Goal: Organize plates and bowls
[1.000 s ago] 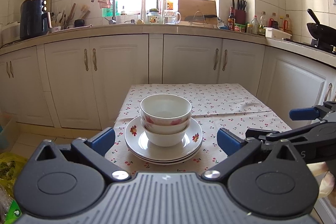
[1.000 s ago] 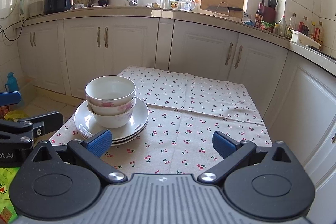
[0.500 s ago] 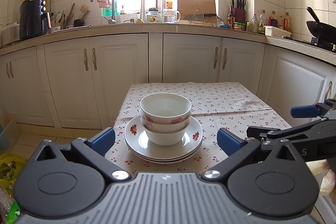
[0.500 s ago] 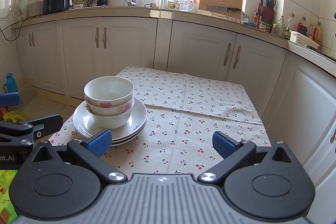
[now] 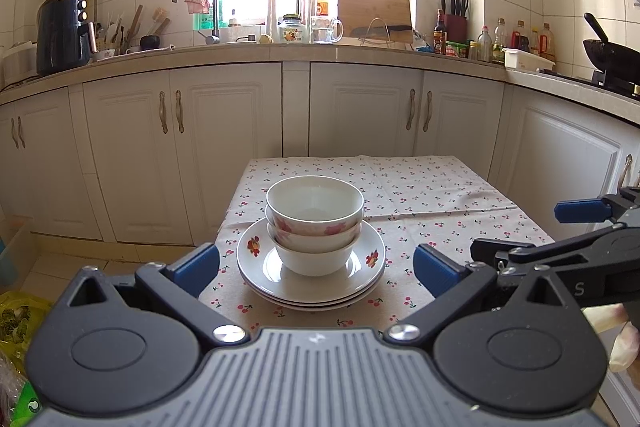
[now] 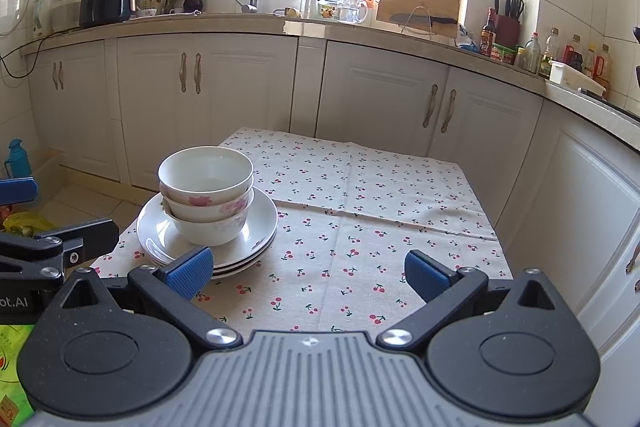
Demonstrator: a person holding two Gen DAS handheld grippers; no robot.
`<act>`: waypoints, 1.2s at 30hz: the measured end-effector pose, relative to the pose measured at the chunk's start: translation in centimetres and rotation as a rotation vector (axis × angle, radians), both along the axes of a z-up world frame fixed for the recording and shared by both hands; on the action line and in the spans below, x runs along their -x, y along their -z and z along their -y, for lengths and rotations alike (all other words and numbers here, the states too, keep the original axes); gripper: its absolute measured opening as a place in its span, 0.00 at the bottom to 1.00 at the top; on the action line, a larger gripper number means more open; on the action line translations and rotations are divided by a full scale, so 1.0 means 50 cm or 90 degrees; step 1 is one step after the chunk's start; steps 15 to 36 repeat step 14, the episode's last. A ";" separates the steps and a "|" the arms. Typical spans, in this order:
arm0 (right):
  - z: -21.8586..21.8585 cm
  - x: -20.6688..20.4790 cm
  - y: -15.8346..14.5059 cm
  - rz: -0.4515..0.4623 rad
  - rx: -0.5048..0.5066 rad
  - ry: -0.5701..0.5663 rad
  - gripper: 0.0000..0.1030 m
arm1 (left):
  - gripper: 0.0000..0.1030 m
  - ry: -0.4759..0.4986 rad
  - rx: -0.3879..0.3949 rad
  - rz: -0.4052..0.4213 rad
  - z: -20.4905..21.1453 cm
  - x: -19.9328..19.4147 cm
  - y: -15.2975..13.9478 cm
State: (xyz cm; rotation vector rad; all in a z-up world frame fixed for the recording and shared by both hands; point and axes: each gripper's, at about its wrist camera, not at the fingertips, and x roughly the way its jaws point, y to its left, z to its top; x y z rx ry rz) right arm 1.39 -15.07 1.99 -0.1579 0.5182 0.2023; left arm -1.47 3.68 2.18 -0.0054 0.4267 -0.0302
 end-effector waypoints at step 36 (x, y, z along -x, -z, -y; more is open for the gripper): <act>-0.008 -0.002 0.003 0.001 0.010 0.005 1.00 | 0.99 -0.005 -0.004 -0.006 -0.002 -0.002 0.004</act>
